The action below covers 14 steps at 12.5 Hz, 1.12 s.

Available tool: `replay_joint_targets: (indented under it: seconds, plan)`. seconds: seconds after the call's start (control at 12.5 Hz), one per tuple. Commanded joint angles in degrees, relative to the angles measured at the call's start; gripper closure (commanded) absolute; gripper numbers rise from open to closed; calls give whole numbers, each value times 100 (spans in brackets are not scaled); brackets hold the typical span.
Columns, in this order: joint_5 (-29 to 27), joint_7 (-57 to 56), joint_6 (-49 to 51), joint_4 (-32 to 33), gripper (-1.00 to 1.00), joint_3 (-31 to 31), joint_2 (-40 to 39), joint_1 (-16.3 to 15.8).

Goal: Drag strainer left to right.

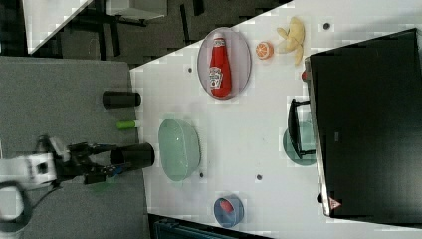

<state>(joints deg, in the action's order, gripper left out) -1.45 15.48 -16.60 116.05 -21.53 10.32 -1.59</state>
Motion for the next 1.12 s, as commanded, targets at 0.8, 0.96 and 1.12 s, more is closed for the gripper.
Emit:
replay_joint_targets:
  seconds: [0.8,0.96,1.12]
  plan:
    - [1023,6762,-2605,216,-100,-1024,-3131,-363]
    - [1469,6844,-3059,217,-100,-1000,-3579,-389]
    - [1573,6845,-3425,216,-100,-932,-3910,-394]
